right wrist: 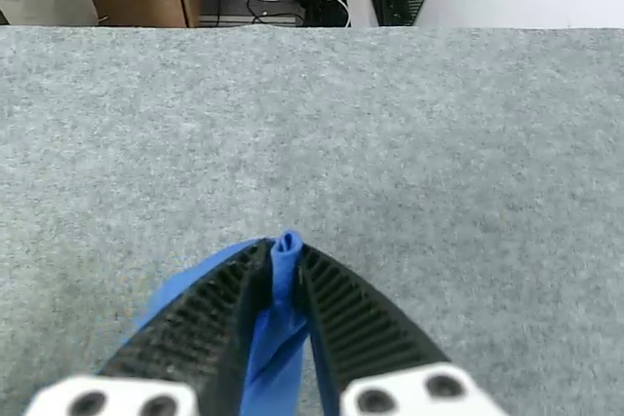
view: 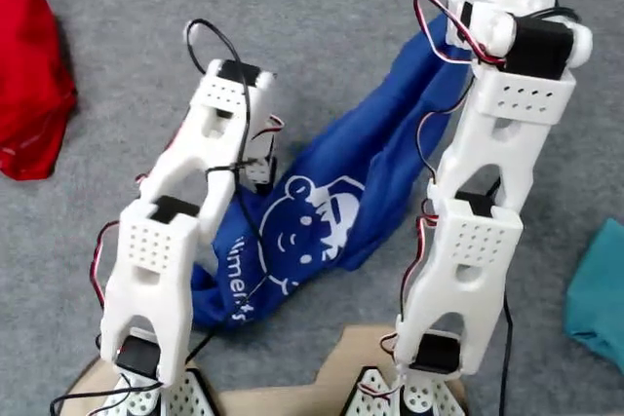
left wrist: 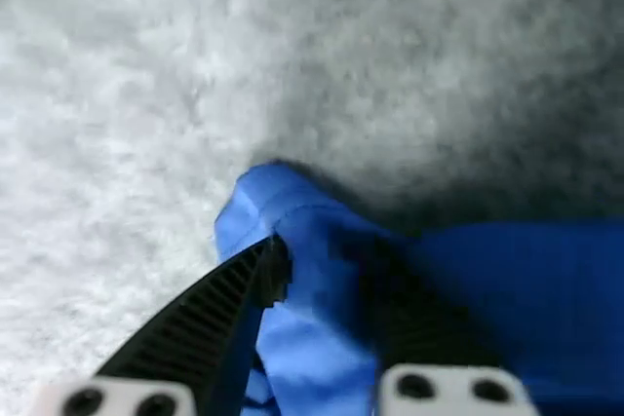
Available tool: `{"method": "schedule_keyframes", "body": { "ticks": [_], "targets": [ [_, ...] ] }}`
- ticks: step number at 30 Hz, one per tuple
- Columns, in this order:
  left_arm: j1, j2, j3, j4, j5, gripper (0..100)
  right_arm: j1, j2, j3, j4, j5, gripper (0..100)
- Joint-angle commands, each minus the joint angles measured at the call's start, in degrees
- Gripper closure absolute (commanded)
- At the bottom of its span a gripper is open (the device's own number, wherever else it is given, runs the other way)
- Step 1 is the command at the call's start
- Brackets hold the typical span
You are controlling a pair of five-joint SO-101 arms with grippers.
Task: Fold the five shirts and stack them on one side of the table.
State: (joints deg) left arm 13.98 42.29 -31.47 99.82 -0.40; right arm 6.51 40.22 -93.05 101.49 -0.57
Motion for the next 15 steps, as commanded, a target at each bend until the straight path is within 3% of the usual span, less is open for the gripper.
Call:
{"method": "schedule_keyframes", "body": {
  "ticks": [1,8,15],
  "targets": [
    [-0.35,3.21,-5.10,0.88,0.62,97,1.45,-4.00,-2.15,-0.26,0.00,99.3],
    [-8.09,5.23,-17.32,0.88,10.02,98,1.54,-4.00,-2.07,-1.14,0.00,99.3],
    [-11.52,0.57,-31.82,0.97,10.02,98,1.36,-4.00,-2.15,-1.14,0.00,99.3]
  ]
}}
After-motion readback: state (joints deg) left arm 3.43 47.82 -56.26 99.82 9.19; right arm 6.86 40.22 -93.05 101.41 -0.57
